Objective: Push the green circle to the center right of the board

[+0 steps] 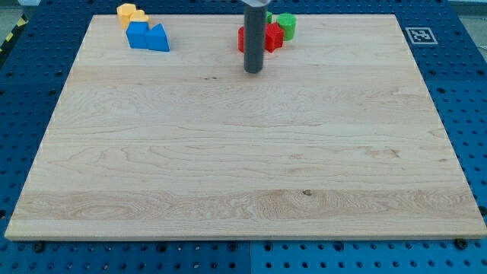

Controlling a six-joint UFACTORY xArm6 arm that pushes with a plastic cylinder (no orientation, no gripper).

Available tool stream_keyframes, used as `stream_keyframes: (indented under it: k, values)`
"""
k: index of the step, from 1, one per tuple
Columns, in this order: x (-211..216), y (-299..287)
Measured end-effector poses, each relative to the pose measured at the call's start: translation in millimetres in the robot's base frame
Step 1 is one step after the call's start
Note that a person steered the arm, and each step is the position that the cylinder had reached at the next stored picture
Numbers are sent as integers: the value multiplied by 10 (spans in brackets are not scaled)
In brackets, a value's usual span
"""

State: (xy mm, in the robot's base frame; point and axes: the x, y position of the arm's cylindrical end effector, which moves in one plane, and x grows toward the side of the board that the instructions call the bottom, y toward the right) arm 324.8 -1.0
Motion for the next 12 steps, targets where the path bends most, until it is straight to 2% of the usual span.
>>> stream_keyframes:
  k: [2,3,7,9,12]
  values:
    - [-711,-468]
    - [-1248,-169]
    - [-1201,933]
    - [-937,677]
    - [-937,507]
